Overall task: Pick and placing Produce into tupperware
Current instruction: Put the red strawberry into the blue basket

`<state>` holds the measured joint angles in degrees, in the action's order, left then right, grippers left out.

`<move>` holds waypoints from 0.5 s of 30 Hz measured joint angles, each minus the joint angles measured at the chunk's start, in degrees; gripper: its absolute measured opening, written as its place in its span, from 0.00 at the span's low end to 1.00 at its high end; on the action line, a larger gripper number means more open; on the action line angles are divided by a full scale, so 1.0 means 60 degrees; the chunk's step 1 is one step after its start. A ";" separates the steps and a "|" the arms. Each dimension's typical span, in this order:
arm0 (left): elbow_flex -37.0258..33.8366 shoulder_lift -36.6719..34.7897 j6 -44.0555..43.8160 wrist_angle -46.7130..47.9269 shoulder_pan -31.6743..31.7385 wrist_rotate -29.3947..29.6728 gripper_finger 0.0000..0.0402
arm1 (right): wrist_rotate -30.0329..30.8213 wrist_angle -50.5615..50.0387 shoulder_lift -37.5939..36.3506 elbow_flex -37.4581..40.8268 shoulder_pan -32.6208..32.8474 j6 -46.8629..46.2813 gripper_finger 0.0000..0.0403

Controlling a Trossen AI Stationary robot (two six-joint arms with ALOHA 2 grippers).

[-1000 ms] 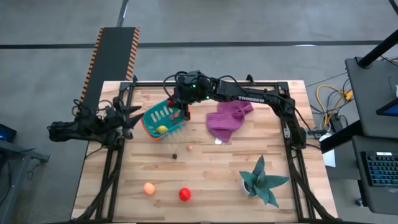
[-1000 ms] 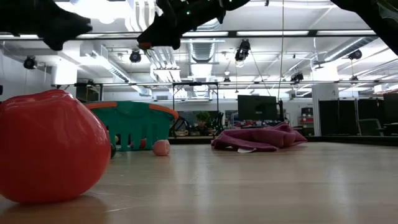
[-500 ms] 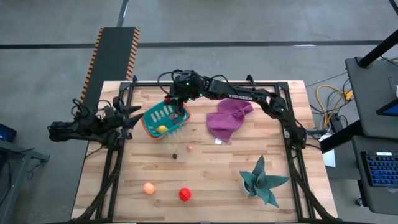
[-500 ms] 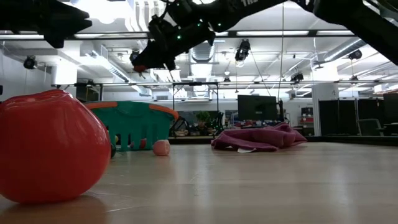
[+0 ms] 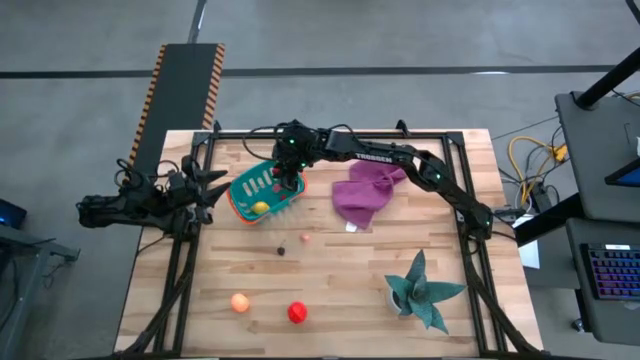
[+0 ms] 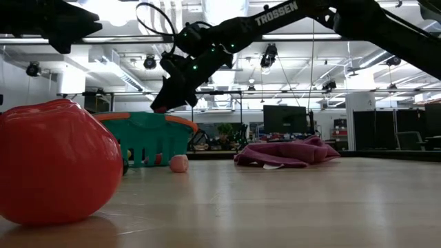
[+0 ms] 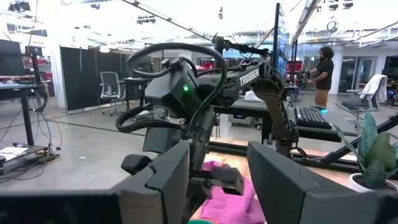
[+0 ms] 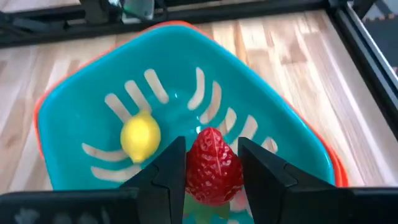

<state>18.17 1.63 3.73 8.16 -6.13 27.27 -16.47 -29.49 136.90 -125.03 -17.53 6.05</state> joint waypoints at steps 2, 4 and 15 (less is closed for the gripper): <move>0.0000 0.0000 0.0004 0.0007 0.0000 0.0003 0.37 | 0.0007 -0.0225 -0.0015 0.0000 0.0029 0.0036 0.29; 0.0000 0.0000 0.0006 0.0007 0.0000 0.0000 0.38 | -0.0005 -0.0422 -0.0022 0.0000 0.0054 0.0061 0.29; -0.0004 0.0000 0.0007 0.0039 0.0000 -0.0004 0.38 | -0.0004 -0.0922 -0.0022 0.0040 0.0264 0.0153 0.33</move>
<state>18.15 1.63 3.77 8.40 -6.13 27.24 -16.49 -35.02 136.77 -124.79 -15.95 6.97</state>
